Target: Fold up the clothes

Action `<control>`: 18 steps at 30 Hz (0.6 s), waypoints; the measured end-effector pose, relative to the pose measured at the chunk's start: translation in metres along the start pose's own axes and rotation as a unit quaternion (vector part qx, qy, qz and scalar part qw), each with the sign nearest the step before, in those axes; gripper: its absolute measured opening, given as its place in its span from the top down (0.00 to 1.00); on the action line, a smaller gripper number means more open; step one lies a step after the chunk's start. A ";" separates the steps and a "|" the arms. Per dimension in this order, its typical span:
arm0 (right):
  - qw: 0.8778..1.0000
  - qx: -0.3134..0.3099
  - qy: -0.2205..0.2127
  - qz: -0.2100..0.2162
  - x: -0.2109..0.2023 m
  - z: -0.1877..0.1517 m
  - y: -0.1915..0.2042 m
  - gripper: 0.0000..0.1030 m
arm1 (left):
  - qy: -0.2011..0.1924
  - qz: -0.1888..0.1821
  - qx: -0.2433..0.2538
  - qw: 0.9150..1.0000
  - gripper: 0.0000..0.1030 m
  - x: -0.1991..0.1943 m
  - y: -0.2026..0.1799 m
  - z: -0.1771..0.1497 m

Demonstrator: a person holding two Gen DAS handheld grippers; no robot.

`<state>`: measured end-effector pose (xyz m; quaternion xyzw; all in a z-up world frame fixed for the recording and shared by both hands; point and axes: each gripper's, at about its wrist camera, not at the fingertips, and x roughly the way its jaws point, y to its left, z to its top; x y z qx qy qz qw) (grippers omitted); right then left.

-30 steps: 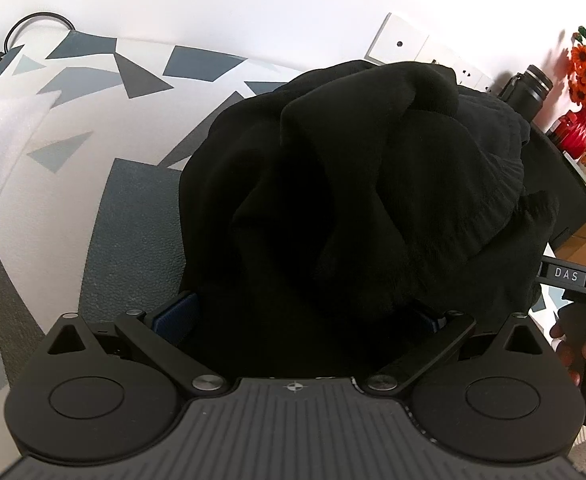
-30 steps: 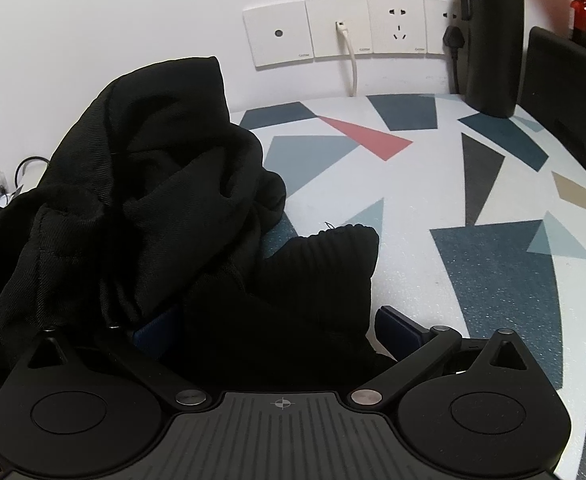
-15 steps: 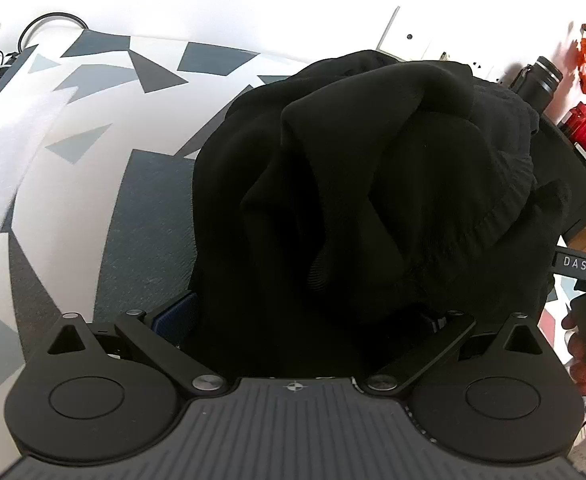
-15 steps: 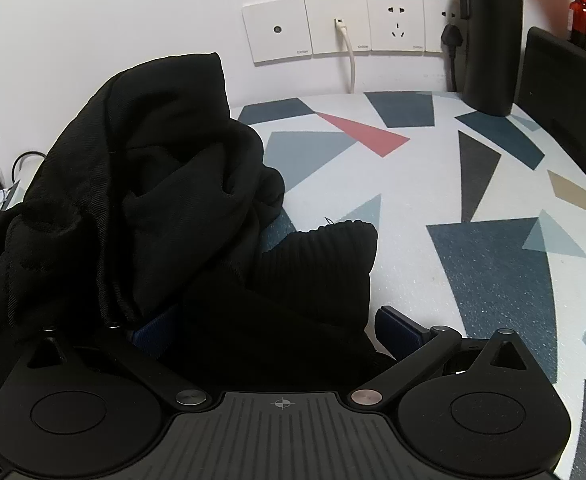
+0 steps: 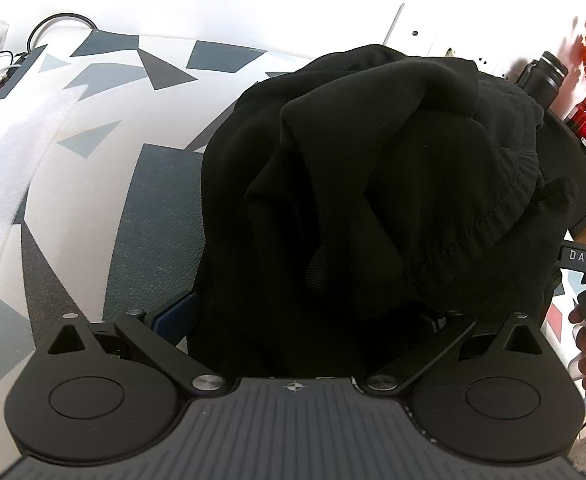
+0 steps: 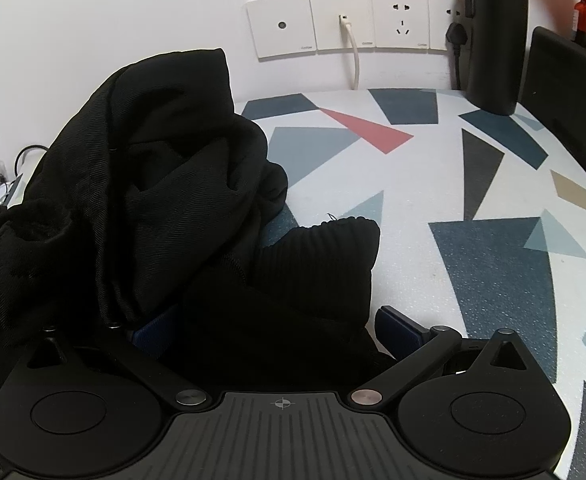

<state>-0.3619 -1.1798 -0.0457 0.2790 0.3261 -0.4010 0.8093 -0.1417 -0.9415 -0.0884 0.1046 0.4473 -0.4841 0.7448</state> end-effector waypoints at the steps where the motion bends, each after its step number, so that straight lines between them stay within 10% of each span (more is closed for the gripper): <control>1: 1.000 0.000 0.001 0.001 0.000 0.000 0.000 0.01 | 0.000 0.001 0.000 1.000 0.00 0.000 0.000 0.000; 18: 1.000 0.018 0.011 0.012 0.004 0.001 -0.006 0.01 | 0.041 0.009 -0.018 0.999 0.00 0.003 -0.002 0.010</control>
